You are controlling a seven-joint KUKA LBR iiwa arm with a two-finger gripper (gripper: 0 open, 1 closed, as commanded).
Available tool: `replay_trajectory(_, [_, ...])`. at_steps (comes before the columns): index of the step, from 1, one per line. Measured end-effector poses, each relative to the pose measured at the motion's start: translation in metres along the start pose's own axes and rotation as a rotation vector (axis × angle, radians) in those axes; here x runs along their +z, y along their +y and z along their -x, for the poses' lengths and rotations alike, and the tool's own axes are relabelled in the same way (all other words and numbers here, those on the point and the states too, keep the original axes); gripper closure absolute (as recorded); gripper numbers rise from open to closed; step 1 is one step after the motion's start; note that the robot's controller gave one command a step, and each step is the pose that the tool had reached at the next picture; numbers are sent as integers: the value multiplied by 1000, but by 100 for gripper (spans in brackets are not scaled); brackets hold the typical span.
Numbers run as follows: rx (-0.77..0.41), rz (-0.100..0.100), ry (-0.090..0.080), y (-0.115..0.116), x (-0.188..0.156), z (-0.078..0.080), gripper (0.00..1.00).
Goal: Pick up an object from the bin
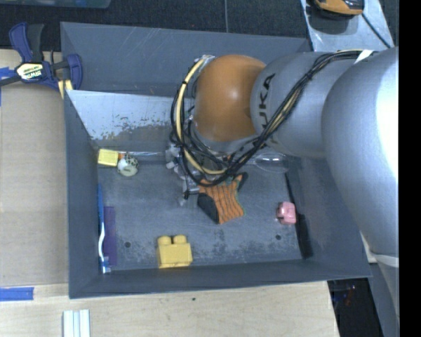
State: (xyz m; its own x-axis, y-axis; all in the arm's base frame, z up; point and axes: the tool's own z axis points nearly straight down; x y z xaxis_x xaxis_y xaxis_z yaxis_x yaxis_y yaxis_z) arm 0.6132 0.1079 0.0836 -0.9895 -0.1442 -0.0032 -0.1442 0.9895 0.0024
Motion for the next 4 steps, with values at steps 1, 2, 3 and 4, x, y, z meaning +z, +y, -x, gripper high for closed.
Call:
replay_trajectory(1, [-112,-1,-7,24,-80,6,0])
replay_trajectory(2, [-126,-1,-6,-29,-80,-9,0])
replay_trajectory(3, [-126,-4,-7,-75,-79,-17,0])
replay_trajectory(4, [-141,-5,-11,-103,-60,-6,0])
